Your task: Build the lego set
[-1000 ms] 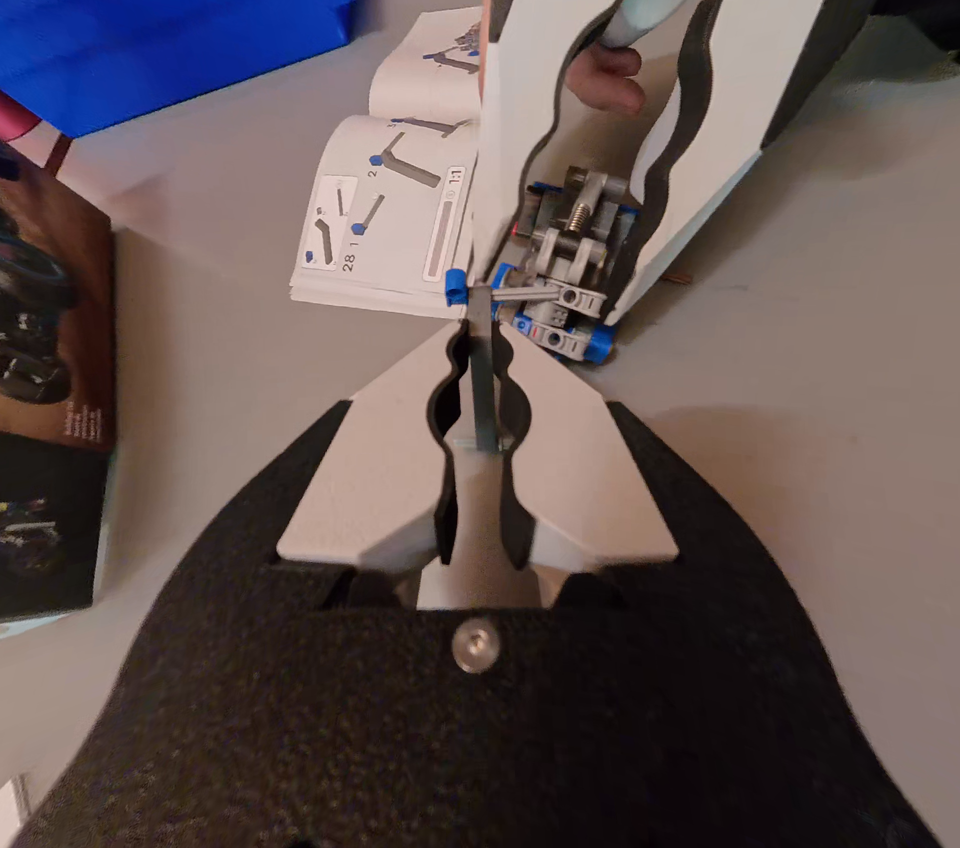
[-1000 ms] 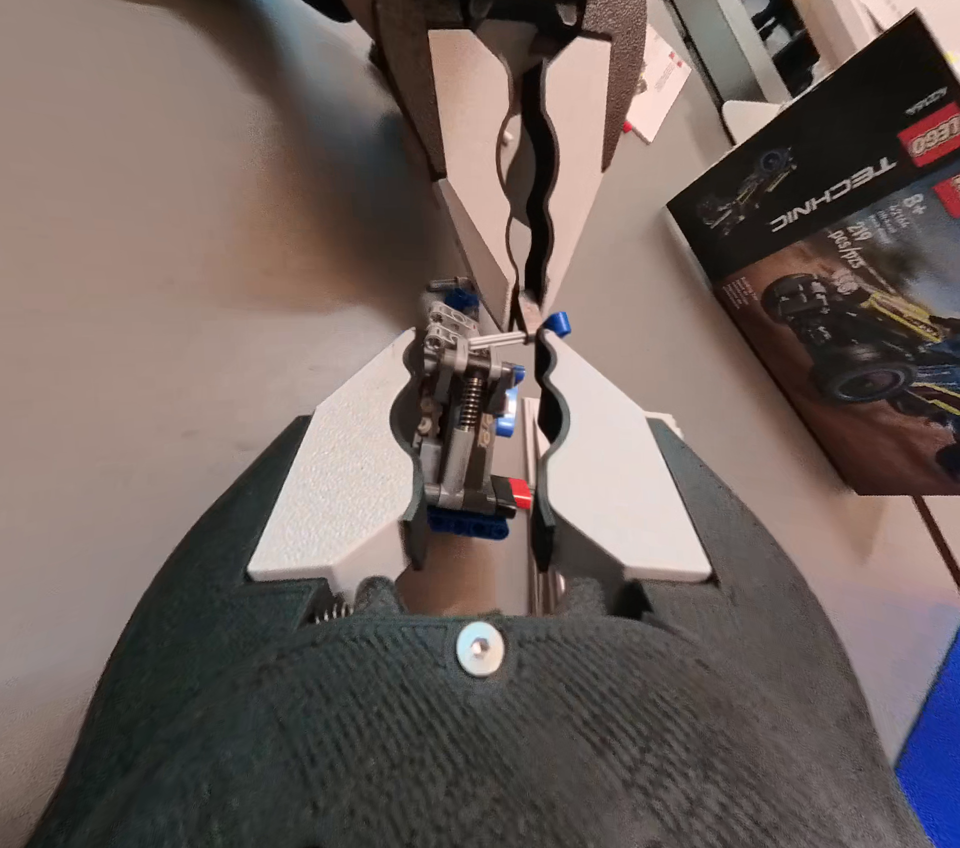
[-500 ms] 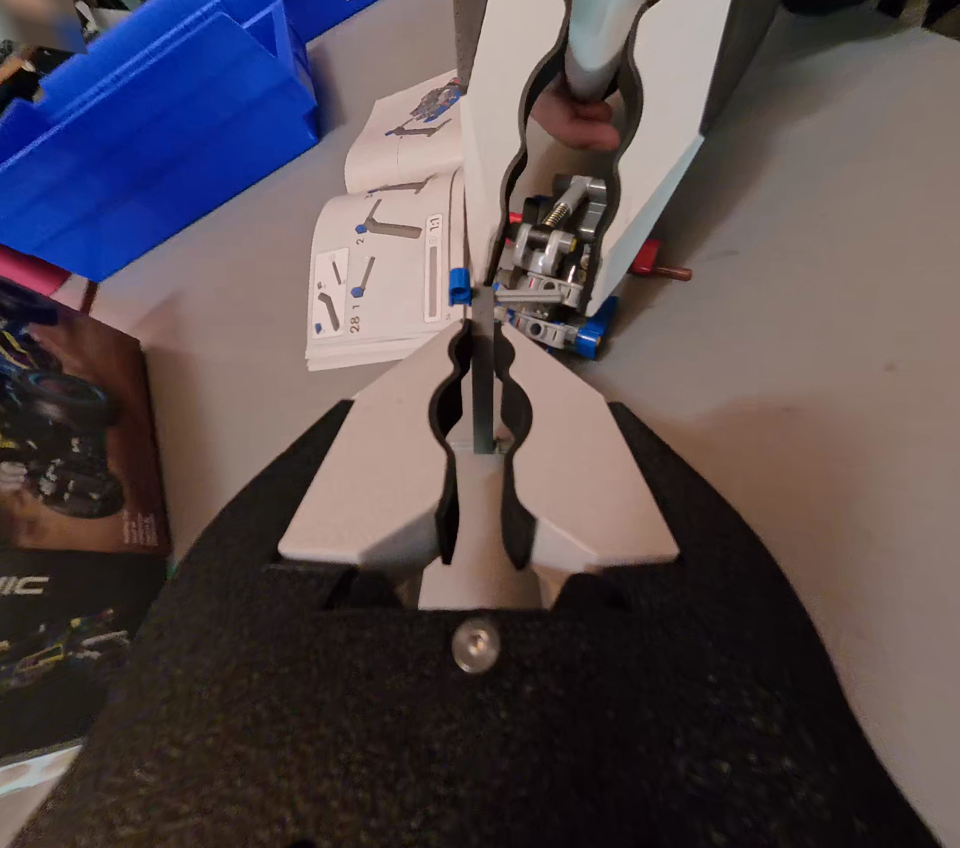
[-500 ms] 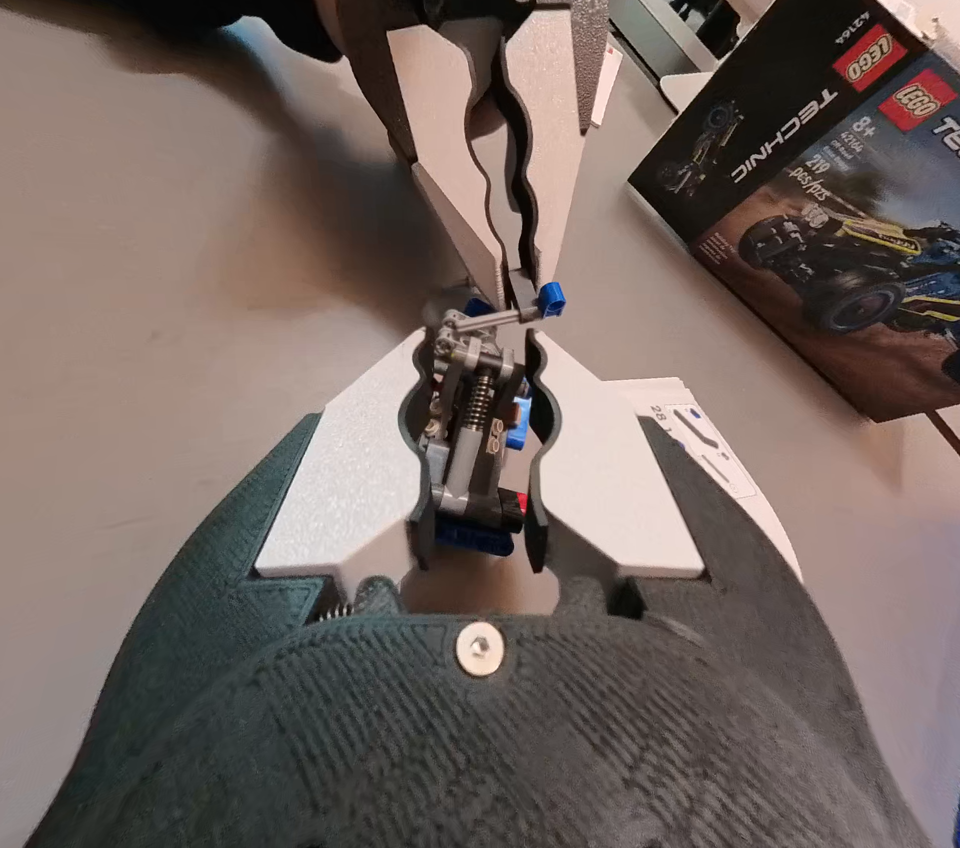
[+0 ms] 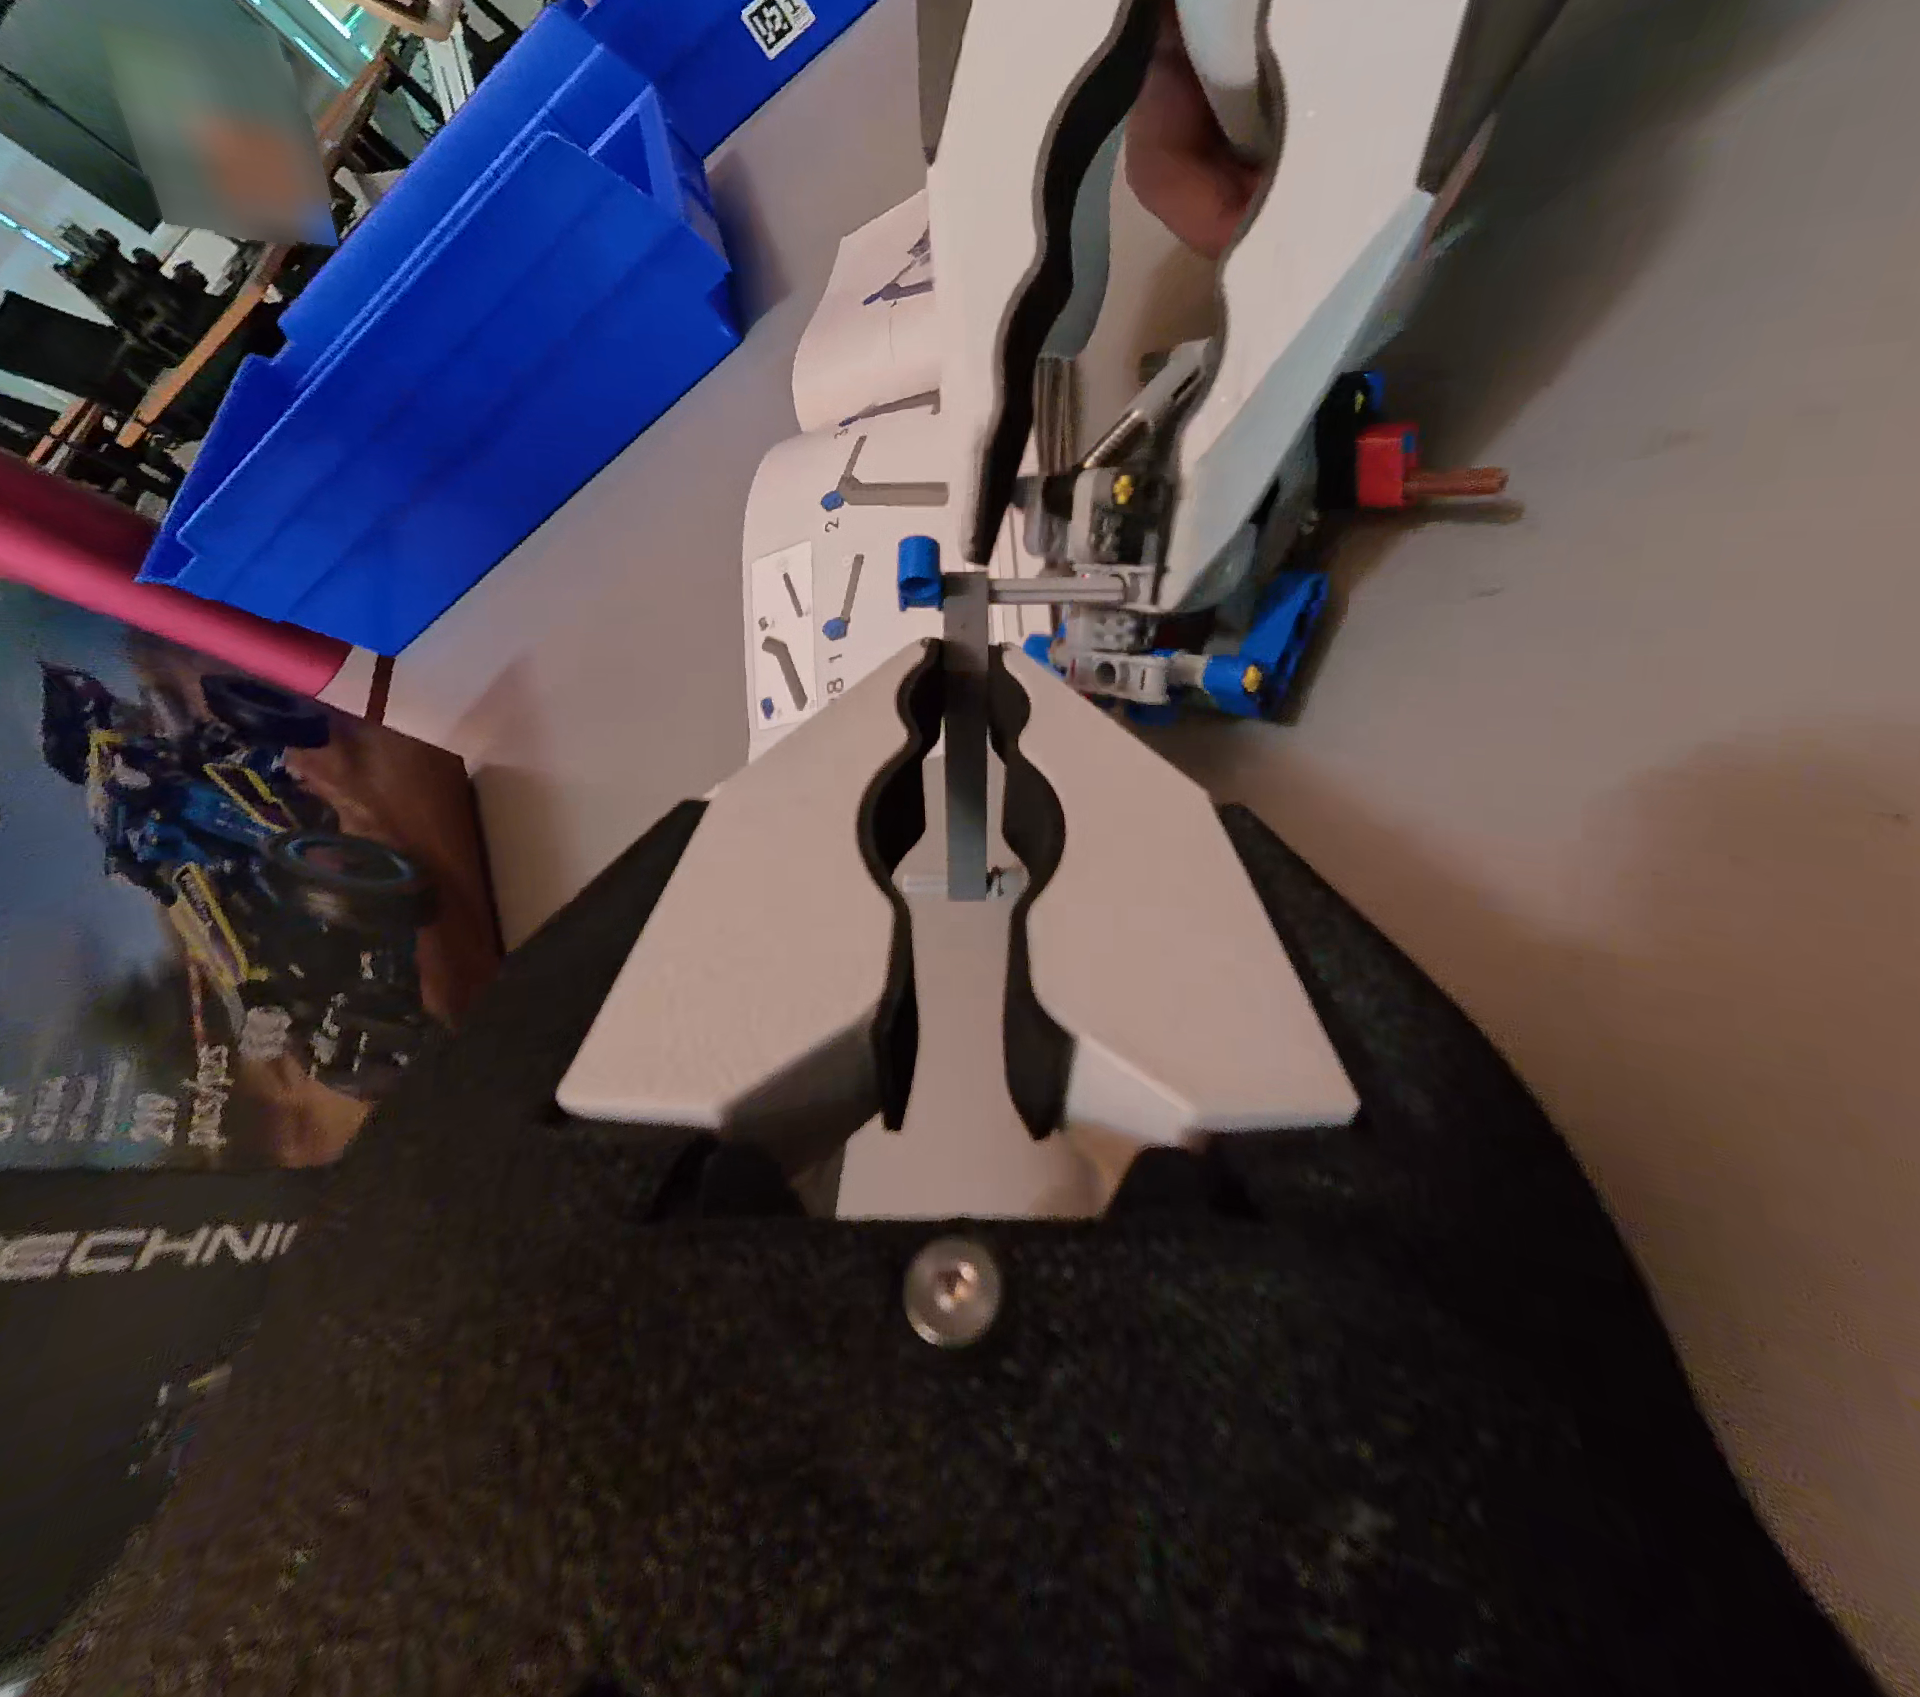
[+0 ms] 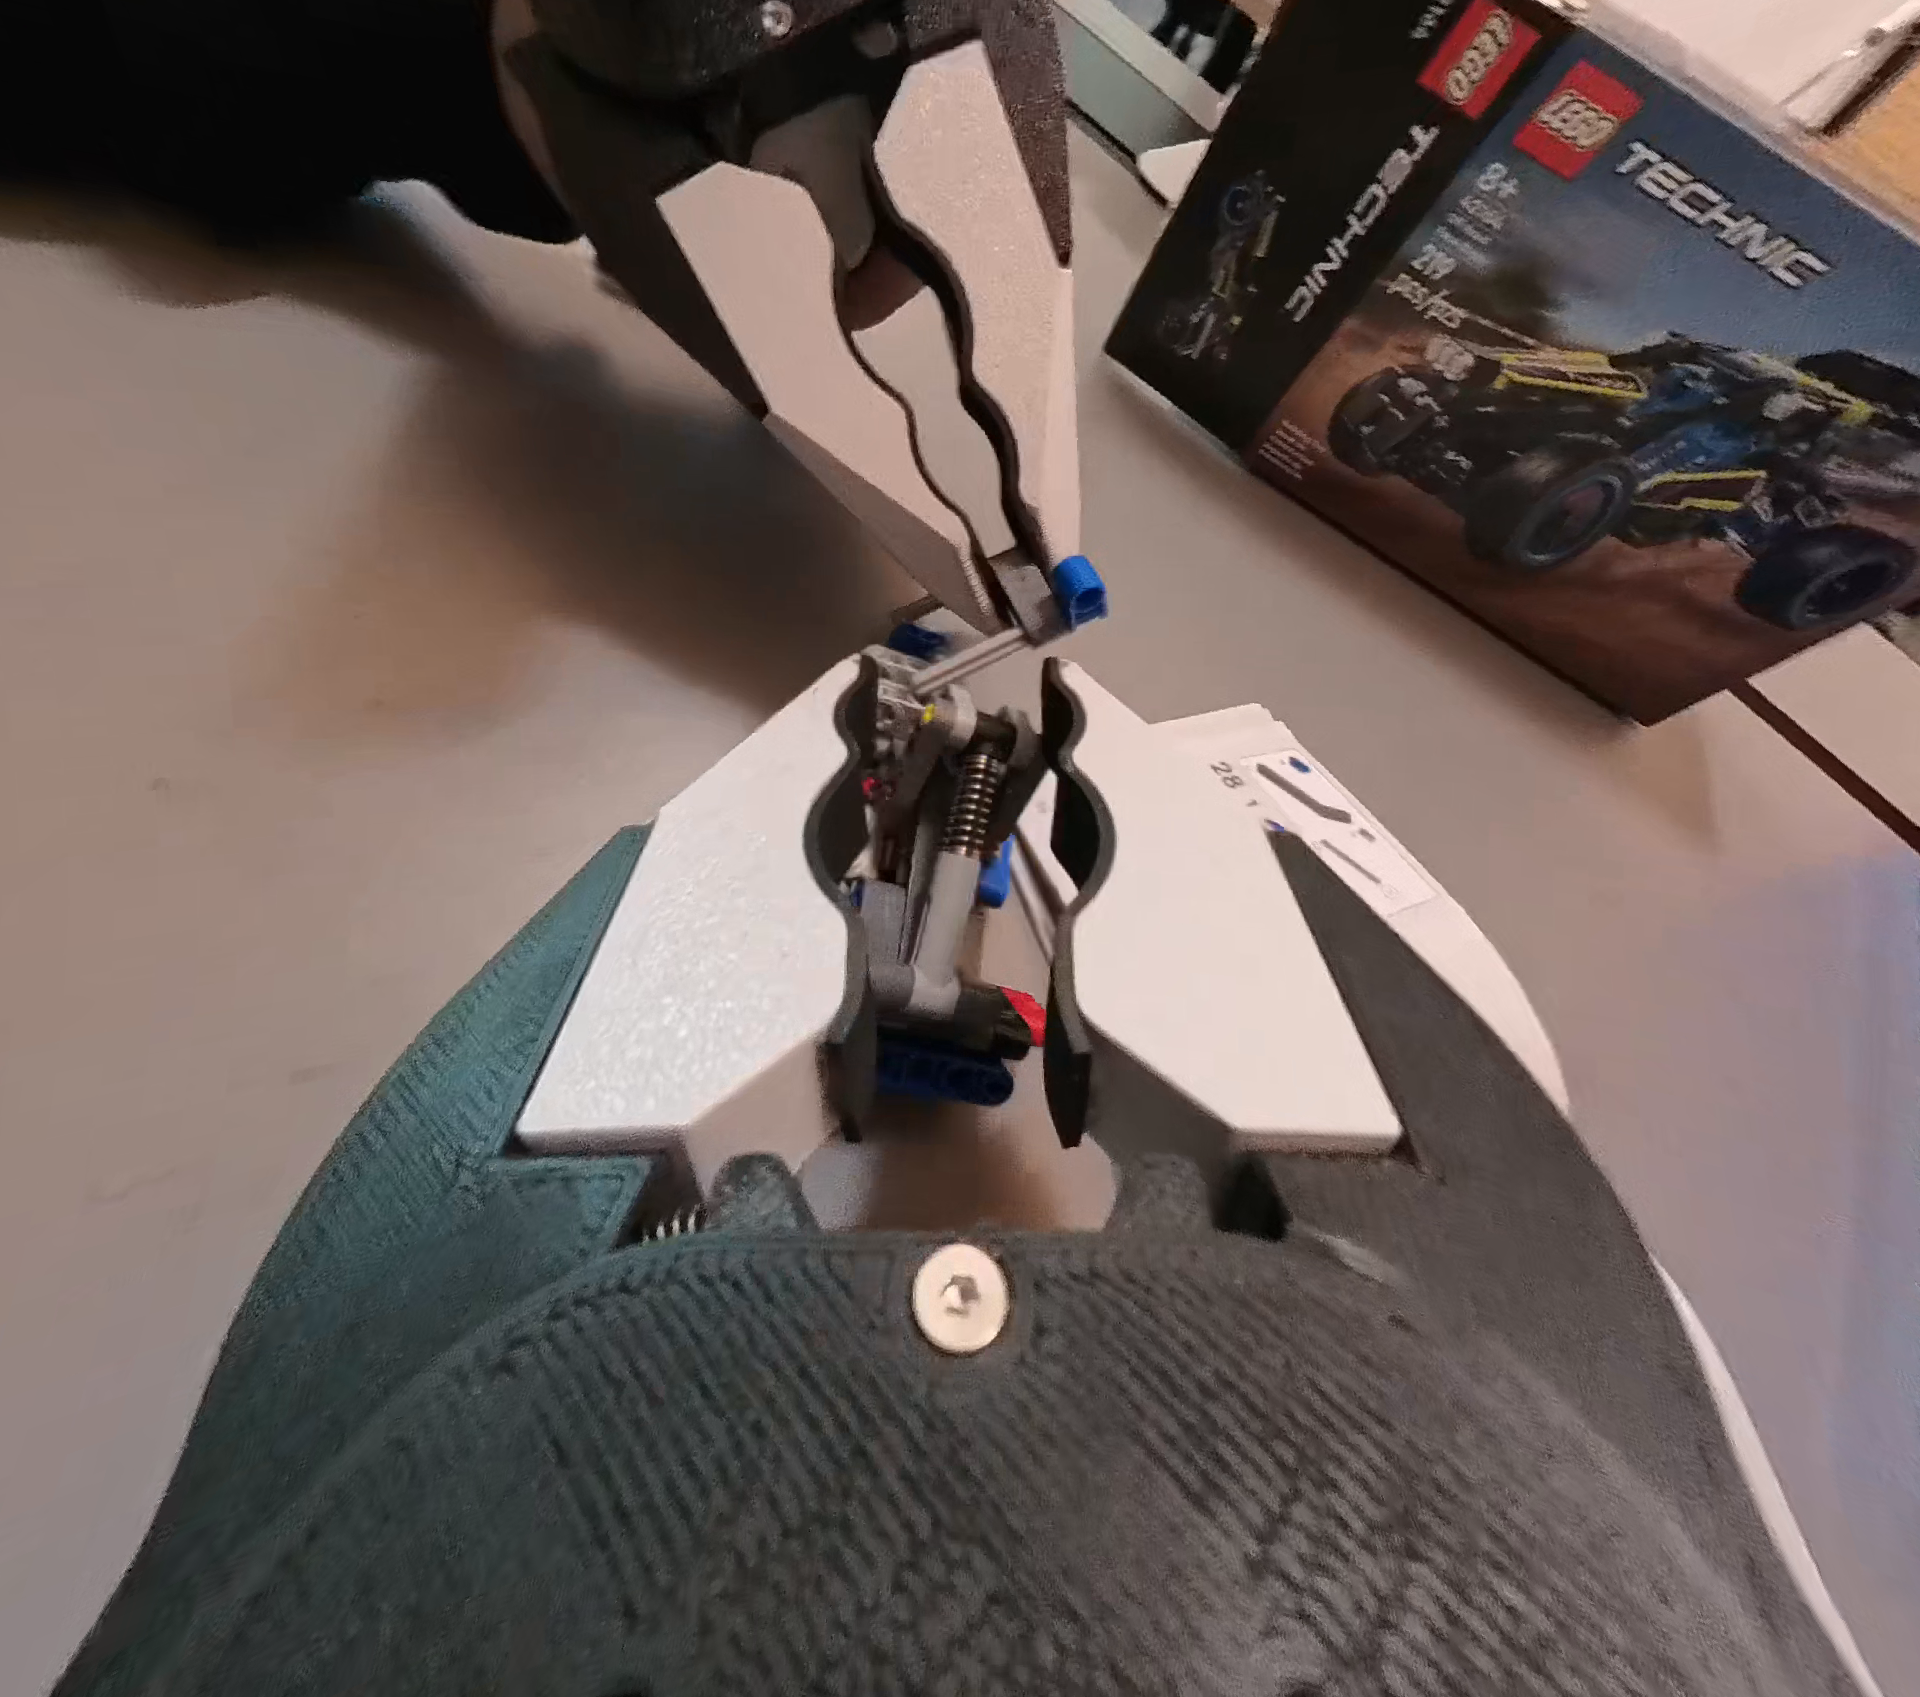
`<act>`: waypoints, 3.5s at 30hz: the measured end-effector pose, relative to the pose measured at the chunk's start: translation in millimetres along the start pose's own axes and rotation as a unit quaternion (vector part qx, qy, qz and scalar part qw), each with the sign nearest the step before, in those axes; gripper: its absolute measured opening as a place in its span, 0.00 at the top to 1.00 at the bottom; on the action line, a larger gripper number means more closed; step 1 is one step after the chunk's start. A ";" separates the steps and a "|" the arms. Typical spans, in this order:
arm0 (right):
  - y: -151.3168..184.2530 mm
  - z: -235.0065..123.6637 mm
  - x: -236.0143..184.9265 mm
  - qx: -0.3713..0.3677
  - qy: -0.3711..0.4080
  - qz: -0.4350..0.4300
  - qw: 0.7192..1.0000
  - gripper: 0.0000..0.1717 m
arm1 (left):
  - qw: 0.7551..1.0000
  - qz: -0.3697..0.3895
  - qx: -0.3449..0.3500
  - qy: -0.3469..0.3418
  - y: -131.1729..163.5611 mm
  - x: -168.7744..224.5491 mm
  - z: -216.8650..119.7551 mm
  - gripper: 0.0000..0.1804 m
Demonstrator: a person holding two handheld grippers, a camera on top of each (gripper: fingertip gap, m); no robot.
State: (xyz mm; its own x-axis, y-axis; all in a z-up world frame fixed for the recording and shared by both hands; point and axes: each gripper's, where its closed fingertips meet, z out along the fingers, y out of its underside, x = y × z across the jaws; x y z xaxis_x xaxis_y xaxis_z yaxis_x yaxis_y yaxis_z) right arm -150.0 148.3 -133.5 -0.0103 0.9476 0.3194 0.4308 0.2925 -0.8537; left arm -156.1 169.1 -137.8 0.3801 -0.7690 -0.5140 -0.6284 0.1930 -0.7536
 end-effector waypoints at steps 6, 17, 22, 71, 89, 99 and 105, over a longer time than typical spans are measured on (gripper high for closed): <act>2.4 -1.6 7.6 -0.001 0.015 0.001 1.000 0.87 | 0.999 -0.011 0.002 0.033 2.5 0.0 8.3 0.97; 7.6 -2.0 -2.0 -0.076 -0.001 -0.065 0.995 0.81 | 1.000 0.018 0.001 0.015 1.0 0.2 11.6 0.97; 12.4 -4.7 3.0 -0.077 0.011 -0.067 0.995 0.82 | 0.992 0.119 -0.001 -0.041 -4.2 -2.9 14.1 0.97; 50.2 -68.1 7.7 -0.089 -0.054 -0.186 0.977 0.71 | 0.984 0.158 -0.079 0.019 -40.7 43.3 47.8 0.97; 50.3 -70.8 4.6 -0.048 -0.212 -0.155 0.964 0.83 | 0.910 -0.248 0.018 0.331 -55.2 54.2 49.4 0.97; 47.4 -70.7 11.3 -0.003 -0.187 -0.048 0.981 0.85 | 0.989 -0.096 -0.067 0.092 -46.2 46.2 49.2 0.71; 44.1 -70.2 12.0 0.007 -0.159 -0.011 0.987 0.86 | 0.985 -0.119 -0.117 0.033 -39.2 52.2 64.8 0.77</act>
State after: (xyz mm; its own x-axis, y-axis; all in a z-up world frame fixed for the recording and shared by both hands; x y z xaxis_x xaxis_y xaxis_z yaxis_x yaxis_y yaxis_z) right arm -67.8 163.6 -138.4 -0.3039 0.9326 0.1944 0.4153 0.3134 -0.8540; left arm -67.7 160.8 -161.6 0.4952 -0.8153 -0.3000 -0.6695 -0.1380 -0.7299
